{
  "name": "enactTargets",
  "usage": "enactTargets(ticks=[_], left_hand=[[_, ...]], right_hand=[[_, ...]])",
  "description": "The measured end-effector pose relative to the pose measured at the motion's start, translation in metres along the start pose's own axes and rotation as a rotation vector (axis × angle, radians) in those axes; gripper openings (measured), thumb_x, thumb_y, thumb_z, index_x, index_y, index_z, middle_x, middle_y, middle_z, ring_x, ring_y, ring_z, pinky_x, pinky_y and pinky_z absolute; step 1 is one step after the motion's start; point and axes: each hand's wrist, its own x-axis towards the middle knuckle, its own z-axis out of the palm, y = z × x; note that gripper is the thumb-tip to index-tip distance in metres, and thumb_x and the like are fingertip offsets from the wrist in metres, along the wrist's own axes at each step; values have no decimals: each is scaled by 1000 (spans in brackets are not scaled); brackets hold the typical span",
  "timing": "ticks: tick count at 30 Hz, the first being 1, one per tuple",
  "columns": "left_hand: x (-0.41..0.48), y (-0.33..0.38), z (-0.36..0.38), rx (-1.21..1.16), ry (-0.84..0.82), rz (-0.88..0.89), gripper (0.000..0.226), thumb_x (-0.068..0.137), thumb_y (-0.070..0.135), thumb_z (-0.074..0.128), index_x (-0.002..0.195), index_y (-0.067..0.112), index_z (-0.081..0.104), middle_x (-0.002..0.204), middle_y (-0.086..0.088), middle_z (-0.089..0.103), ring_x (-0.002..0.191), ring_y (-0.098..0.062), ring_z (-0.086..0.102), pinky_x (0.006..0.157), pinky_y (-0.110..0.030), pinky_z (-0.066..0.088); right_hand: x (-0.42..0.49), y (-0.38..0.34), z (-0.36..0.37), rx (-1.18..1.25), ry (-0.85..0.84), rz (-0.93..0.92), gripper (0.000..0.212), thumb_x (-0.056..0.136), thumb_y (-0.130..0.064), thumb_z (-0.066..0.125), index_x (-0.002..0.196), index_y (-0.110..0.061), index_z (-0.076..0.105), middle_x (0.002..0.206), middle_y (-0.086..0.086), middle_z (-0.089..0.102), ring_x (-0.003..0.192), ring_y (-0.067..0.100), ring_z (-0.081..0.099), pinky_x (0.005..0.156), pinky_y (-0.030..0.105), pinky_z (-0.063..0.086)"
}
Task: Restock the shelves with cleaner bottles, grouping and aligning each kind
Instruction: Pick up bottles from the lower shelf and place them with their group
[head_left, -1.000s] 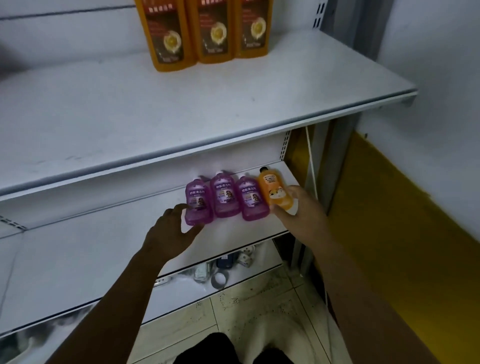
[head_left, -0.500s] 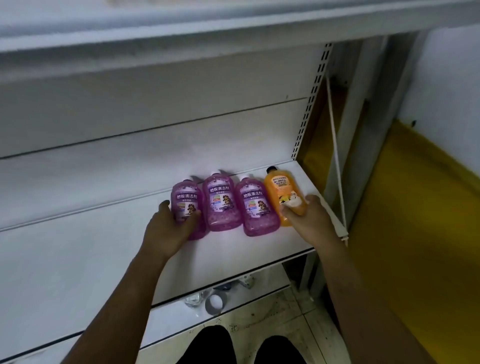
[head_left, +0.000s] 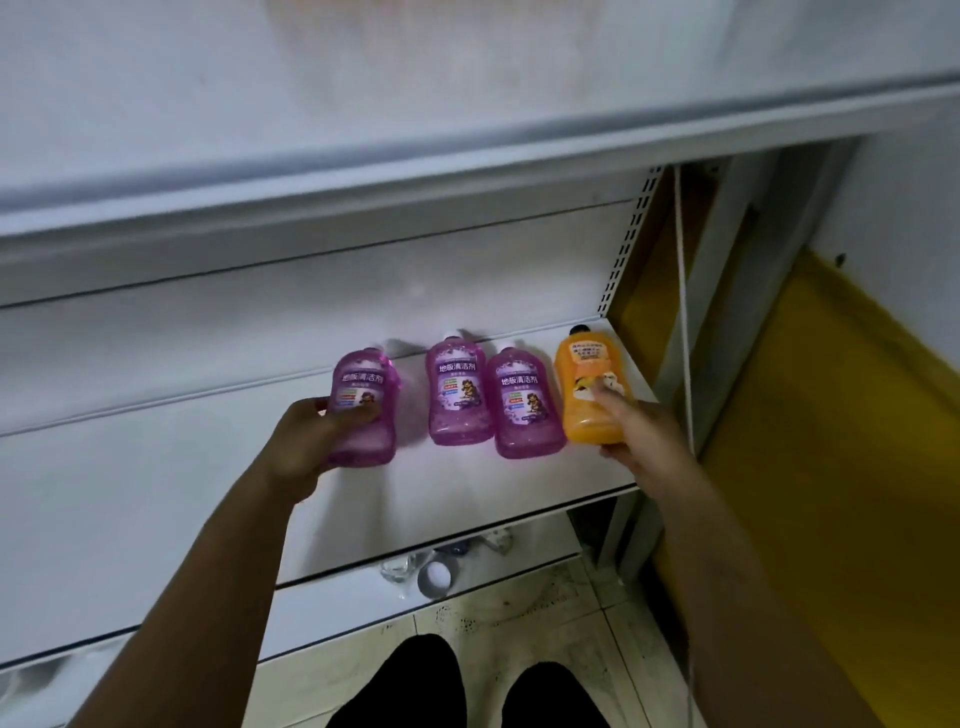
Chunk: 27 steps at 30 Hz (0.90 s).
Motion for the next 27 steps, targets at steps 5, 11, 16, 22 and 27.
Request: enactTargets(ticks=[5, 11, 16, 22, 27], left_hand=[[-41, 24, -1, -125, -50, -15, 103, 41, 26, 102, 134, 7, 62, 118, -18, 76, 100, -35, 77, 78, -45, 62], [-108, 62, 6, -100, -149, 24, 79, 66, -4, 90, 136, 14, 58, 117, -13, 76, 107, -36, 75, 81, -48, 63], [-160, 70, -3, -156, -102, 91, 71, 74, -3, 85, 139, 13, 59, 124, -16, 73, 112, -34, 73, 88, -44, 62], [-236, 61, -32, -261, 190, 149, 48, 86, 9, 75, 132, 16, 62, 109, -5, 78, 101, -28, 76, 82, -39, 63], [-306, 39, -71, -277, 441, 196, 45, 89, 19, 80, 131, 18, 64, 112, -8, 78, 110, -32, 74, 90, -45, 62]], right_hand=[[-54, -27, 10, 190, -212, 29, 31, 90, -21, 79, 118, -12, 68, 114, 8, 77, 104, 27, 75, 82, 42, 64], [-115, -51, 34, 76, -492, 0, 54, 87, 5, 74, 135, -15, 62, 121, 7, 77, 109, 30, 75, 84, 49, 64], [-157, -57, 56, -173, -565, -168, 70, 79, -1, 85, 138, -28, 58, 123, -4, 75, 118, 18, 69, 101, 37, 53], [-195, -58, 77, -220, -695, -238, 73, 63, -10, 96, 126, -26, 62, 114, -2, 78, 110, 20, 73, 102, 47, 55], [-225, -54, 105, -315, -854, -343, 61, 71, -45, 83, 127, -31, 63, 115, -14, 77, 107, 7, 73, 101, 41, 55]])
